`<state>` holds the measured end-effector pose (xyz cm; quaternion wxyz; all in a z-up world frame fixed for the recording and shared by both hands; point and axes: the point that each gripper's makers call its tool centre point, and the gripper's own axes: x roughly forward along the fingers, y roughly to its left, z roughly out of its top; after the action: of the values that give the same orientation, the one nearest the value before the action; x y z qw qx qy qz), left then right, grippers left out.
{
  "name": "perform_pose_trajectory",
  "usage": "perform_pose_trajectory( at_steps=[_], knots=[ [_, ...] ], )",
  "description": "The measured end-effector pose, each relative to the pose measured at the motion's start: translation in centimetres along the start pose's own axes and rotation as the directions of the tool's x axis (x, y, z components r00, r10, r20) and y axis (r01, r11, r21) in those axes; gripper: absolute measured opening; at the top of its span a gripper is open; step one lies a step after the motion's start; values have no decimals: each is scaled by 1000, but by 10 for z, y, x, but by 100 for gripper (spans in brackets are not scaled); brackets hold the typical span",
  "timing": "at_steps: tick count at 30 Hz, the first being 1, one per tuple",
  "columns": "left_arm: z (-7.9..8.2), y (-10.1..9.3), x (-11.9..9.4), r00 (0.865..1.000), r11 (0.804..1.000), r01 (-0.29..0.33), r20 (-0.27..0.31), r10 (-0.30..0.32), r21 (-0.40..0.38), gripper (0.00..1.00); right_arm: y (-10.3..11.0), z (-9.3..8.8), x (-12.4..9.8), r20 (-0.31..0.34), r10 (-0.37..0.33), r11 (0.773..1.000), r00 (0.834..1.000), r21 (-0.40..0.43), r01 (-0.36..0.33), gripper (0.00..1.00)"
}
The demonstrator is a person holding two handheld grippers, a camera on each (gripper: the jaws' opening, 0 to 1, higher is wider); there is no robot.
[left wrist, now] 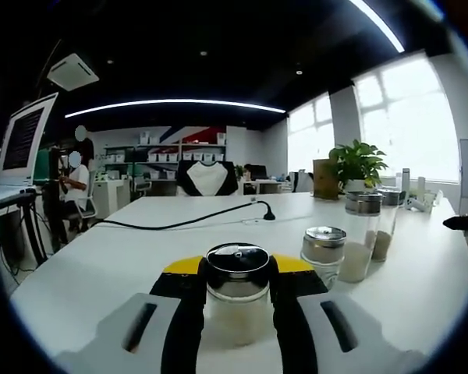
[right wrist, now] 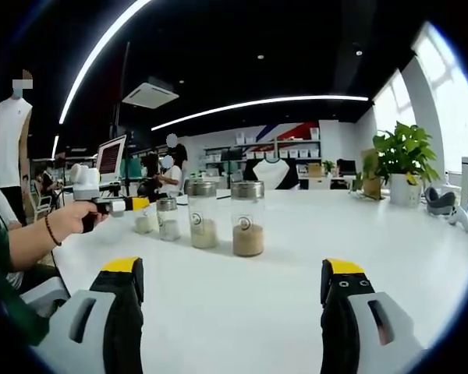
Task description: Rotate the seasoning bottle until the label or dispensing opening points toward the visible target arrow and the bottle remains upright within the marked orientation range
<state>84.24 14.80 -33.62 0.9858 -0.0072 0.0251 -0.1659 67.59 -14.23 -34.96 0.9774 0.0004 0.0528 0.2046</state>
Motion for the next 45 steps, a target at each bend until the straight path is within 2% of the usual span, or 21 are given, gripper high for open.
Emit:
perform_pose_trajectory(
  at_steps=[11,13,24,32,35,38,41,43,45],
  knots=[
    [1,3,1,998,998,-67,9,67,2,33,-1,-1,0,-3,-2,1000,1000,7,2,96],
    [2,5,0,995,995,-99,12,99,6,33,-2,-1,-1,-2,-3,1000,1000,7,3,96],
    [2,6,1,993,994,-112,21,112,-17,33,-3,-1,-2,-2,-8,1000,1000,10,8,96],
    [2,3,0,994,994,-110,23,111,-23,34,-3,-1,-2,-4,-8,1000,1000,10,8,96],
    [1,3,0,994,992,-104,27,106,-65,35,-2,-2,-2,-7,-5,1000,1000,8,5,96],
    [2,3,-3,994,995,-99,35,100,-23,39,-2,-1,-3,-4,-6,1000,1000,9,6,97],
    [8,-1,-10,996,997,-68,62,69,-26,42,-2,-1,-4,-3,-9,1000,1000,9,9,97],
    [7,-1,-9,997,998,-67,45,67,-3,42,-3,-1,-4,-3,-11,1000,1000,7,11,97],
    [8,-3,-13,997,999,-49,53,49,4,42,-2,-1,-4,-4,-9,1000,1000,6,9,97]
  ],
)
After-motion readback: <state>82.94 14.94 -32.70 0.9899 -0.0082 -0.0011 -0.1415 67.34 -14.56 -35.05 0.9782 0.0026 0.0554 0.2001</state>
